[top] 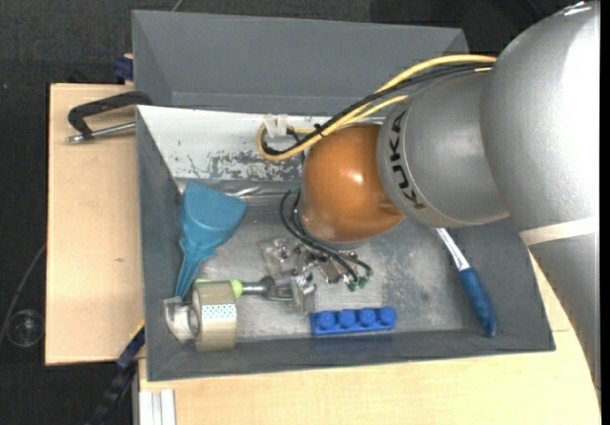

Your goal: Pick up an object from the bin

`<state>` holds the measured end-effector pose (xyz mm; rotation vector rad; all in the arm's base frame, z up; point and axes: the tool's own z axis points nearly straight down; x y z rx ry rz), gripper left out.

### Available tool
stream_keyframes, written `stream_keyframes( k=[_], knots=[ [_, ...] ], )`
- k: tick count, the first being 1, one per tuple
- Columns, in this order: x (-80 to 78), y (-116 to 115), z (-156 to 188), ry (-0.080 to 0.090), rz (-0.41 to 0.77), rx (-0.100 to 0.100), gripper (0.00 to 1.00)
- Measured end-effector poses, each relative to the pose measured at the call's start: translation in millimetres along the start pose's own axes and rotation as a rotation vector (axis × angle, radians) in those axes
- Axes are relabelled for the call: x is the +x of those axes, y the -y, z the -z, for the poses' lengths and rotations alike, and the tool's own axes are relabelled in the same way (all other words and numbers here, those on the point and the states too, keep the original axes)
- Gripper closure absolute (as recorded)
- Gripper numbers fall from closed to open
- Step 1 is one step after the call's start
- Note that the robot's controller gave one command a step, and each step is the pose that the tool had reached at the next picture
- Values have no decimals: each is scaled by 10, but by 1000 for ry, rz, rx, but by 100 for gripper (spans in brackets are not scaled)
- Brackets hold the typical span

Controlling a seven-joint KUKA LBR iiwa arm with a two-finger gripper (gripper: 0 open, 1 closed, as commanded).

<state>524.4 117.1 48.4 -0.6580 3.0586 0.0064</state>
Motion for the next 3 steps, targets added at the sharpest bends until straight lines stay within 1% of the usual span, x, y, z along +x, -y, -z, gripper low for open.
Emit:
stream_keyframes(
  k=[1, 2, 3],
  knots=[
    [-1, 0, 34, 0, 0, 0, 100],
    [0, -2, 138, 1, -1, 0, 100],
    [5, -9, 359, -1, 0, -1, 100]
  ],
)
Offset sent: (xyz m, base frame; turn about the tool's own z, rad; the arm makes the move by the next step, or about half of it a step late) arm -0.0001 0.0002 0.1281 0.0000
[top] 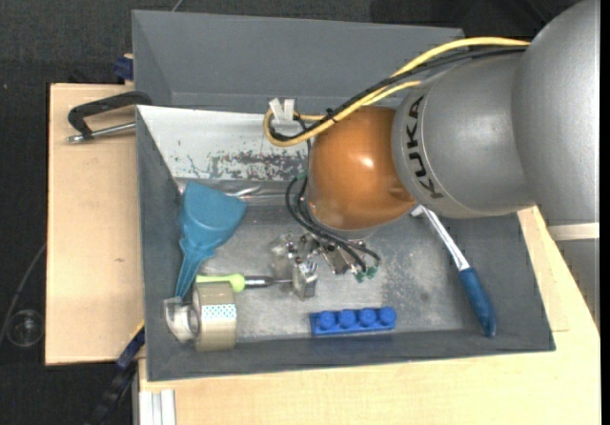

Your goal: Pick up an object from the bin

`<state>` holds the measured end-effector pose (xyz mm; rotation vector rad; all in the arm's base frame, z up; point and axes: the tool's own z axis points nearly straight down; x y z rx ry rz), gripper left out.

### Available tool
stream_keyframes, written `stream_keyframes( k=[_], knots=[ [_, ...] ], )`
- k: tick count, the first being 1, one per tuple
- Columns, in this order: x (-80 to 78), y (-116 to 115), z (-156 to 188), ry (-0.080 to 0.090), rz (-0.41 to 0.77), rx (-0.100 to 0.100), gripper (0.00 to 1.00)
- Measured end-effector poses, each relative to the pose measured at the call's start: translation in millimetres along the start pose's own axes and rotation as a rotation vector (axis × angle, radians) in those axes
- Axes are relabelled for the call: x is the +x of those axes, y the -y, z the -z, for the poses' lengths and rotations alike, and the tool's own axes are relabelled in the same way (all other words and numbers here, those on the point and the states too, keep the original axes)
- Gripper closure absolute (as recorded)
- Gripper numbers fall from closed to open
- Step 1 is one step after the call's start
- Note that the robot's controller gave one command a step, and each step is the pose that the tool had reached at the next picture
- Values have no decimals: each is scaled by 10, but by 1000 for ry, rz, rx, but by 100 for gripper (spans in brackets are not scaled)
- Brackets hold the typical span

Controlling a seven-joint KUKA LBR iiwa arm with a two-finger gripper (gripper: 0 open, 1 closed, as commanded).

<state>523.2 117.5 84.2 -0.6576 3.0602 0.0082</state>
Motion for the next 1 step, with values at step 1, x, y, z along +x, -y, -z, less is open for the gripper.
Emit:
stream_keyframes(
  k=[1],
  knots=[
    [-18, 2, 287, 6, 0, 2, 100]
  ],
)
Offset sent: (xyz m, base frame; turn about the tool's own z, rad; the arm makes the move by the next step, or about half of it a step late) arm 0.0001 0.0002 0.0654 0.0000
